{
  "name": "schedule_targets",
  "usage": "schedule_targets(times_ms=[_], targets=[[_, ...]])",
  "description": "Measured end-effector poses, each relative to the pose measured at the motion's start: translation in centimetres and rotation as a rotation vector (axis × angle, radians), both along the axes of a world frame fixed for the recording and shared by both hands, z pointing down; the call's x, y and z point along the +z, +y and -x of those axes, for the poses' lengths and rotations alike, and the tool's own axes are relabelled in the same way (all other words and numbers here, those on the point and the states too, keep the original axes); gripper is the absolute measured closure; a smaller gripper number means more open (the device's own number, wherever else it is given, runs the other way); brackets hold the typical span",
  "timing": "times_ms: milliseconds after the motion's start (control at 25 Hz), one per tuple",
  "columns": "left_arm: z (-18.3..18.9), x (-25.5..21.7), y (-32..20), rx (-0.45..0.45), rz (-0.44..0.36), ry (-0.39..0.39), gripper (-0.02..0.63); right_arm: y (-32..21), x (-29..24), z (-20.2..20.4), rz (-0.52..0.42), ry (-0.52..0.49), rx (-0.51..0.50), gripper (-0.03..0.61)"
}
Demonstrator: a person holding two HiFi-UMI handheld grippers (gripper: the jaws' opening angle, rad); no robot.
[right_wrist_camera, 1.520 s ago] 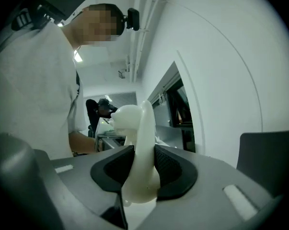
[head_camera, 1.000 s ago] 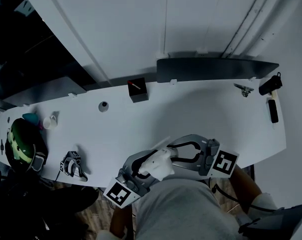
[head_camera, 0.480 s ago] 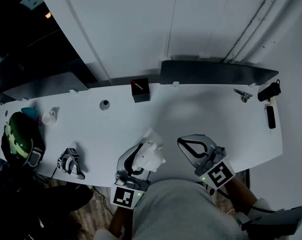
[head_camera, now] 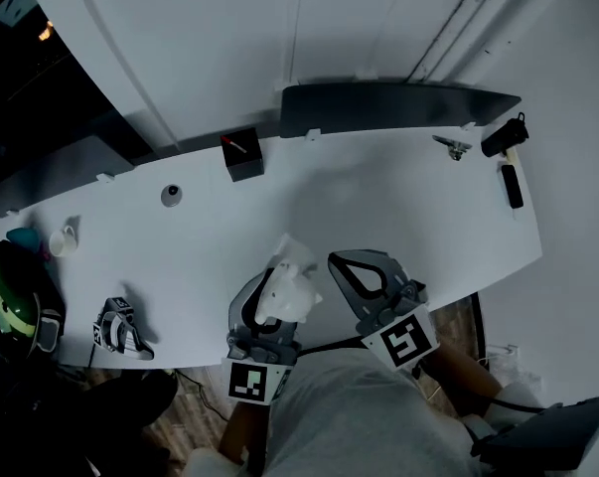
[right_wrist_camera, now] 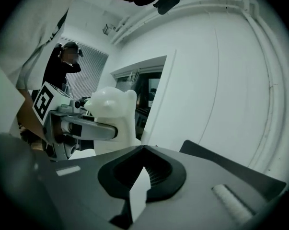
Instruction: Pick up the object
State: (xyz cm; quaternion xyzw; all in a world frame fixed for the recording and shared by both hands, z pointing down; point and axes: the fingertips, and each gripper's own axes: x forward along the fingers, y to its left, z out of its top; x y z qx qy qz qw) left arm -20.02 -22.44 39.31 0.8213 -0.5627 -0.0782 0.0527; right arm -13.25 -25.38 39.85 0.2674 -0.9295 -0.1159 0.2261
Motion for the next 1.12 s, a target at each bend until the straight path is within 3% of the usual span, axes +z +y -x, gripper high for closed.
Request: schedule_targets(times_ms=[280,560,960,1120], targets=[[-1.3,2.6,1.4,0.068,0.077,-0.02,0.476,1.9,1.6,-2.3,0.022,0.025,0.125,0.577],[-3.5,1.0,3.4,0.044,0.033,-0.076,0.476,3.6,-0.2,-5.0,-0.018,-0.044,0.14,0.577],[-12.5,-1.2,7.3,0.029,-0.048,-0.129,0.476,9.2,-1.1,-12.5,-0.06,-0.13,0.187,0.575],[-16.6,-1.6,9.9,0.025,-0.021,-0.131,0.476,12.0,-1.3,-16.1,-0.057,-0.164,0.205,0.577]])
